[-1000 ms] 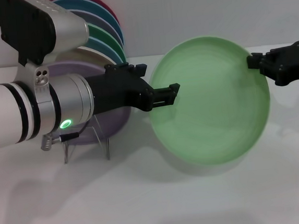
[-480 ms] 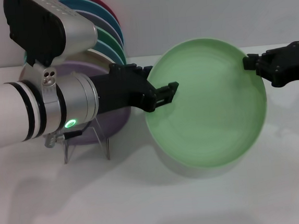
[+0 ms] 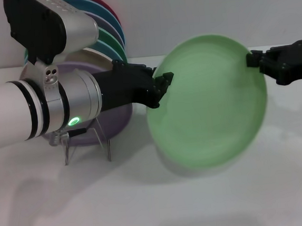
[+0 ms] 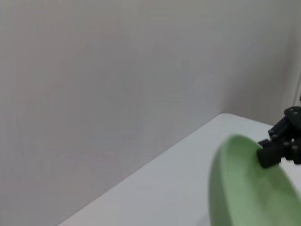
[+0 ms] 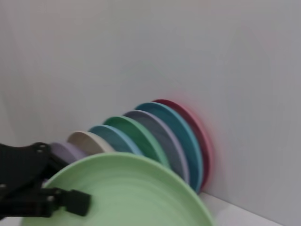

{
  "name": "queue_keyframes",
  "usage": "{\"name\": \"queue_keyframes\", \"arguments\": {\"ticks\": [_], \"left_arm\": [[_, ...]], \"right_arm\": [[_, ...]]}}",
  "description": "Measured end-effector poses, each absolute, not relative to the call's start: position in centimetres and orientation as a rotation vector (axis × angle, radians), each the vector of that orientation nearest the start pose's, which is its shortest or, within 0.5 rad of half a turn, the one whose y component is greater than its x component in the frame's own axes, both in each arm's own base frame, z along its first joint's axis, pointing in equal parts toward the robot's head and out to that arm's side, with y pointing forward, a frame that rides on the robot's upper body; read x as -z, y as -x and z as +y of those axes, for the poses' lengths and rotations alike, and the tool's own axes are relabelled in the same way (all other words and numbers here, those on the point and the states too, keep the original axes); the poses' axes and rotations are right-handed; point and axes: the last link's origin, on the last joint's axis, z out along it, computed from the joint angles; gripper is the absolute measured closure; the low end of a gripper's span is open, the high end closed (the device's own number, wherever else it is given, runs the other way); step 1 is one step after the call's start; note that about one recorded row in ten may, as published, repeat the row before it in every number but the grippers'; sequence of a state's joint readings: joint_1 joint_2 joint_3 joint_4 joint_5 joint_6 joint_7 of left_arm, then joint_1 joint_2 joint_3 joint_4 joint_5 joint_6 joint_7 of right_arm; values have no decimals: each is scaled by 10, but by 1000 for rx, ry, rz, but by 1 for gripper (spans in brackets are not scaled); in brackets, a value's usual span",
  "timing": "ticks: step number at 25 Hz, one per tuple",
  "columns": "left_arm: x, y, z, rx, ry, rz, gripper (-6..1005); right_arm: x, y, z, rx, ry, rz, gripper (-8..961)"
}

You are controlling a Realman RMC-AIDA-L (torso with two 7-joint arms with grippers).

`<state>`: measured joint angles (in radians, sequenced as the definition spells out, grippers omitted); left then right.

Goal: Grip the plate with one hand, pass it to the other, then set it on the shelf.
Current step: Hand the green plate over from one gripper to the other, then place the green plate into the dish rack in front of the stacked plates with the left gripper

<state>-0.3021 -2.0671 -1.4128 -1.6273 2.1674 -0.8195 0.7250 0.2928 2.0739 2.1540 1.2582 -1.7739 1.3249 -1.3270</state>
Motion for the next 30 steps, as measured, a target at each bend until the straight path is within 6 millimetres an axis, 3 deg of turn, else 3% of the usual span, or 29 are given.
{"name": "queue_keyframes", "arguments": {"ticks": [5, 10, 12, 13, 15, 17, 20, 21, 25, 30], "left_arm": [[17, 97, 337, 486, 2506, -470, 902], [12, 99, 337, 519, 2485, -462, 908], [11, 99, 337, 523, 2481, -459, 911], [11, 99, 337, 523, 2481, -459, 912], [-2, 102, 341, 592, 2375, -329, 915], [-10, 103, 343, 639, 2287, -259, 916], [-14, 104, 344, 656, 2250, -224, 915], [-22, 99, 340, 692, 2173, -90, 915], [-24, 81, 329, 710, 2077, 202, 915], [-16, 79, 328, 650, 2025, 353, 915]], "right_arm": [[-70, -232, 340, -650, 2445, 624, 920], [-75, -242, 334, -742, 2390, 692, 729], [-79, -247, 332, -761, 2362, 708, 571], [-92, -260, 325, -837, 2273, 743, 492], [-99, -268, 323, -881, 2214, 764, 434], [-121, -296, 308, -1061, 2034, 812, 375], [-133, -309, 296, -1116, 1960, 802, 288], [-133, -309, 296, -1116, 1960, 802, 285], [-134, -315, 292, -1097, 1951, 817, 271], [-130, -315, 294, -1088, 1970, 828, 255]]}}
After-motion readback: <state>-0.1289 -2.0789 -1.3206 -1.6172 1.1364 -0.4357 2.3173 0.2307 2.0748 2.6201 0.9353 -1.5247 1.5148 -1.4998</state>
